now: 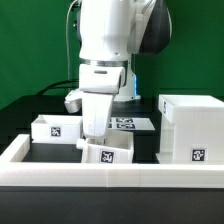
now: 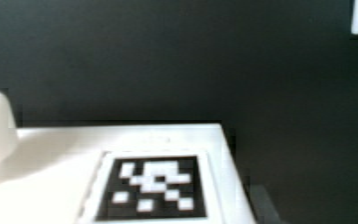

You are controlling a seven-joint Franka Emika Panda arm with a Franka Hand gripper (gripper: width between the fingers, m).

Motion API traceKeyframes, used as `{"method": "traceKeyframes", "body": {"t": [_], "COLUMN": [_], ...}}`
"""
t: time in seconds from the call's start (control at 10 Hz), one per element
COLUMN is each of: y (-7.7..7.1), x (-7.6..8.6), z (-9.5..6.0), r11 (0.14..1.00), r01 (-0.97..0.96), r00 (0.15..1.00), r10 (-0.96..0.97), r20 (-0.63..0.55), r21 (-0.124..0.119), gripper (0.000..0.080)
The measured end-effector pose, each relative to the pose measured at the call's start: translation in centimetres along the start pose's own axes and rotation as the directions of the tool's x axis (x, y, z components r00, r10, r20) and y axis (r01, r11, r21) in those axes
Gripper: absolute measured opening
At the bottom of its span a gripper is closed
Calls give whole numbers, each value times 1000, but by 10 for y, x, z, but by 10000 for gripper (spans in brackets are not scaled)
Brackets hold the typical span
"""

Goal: Assemble drawer

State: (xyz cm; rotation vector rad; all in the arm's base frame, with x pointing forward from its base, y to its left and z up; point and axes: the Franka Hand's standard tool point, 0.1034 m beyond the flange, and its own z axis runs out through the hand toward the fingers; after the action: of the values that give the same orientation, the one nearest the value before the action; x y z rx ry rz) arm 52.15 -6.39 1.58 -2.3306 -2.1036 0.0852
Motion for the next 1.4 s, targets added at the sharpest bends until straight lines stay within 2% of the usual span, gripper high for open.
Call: {"method": "traceKeyframes", "body": {"t": [0.1,0.3,0.8,1.2,1.4], "y": [0,-1,2,0,2], "x": [-4,-23,6,3,16], "z": [0,1,-1,1,1], "r11": [1000,1000,1000,1000,1000], "r01": [11,20,-14,-21,-6], "r00": [1000,999,999,999,999], "r10": [-11,-20,14,21,5], "r20": [-2,-40,-49,-48,-53], "r21": [0,0,-2,2,-9], "gripper": [41,41,41,41,41]}}
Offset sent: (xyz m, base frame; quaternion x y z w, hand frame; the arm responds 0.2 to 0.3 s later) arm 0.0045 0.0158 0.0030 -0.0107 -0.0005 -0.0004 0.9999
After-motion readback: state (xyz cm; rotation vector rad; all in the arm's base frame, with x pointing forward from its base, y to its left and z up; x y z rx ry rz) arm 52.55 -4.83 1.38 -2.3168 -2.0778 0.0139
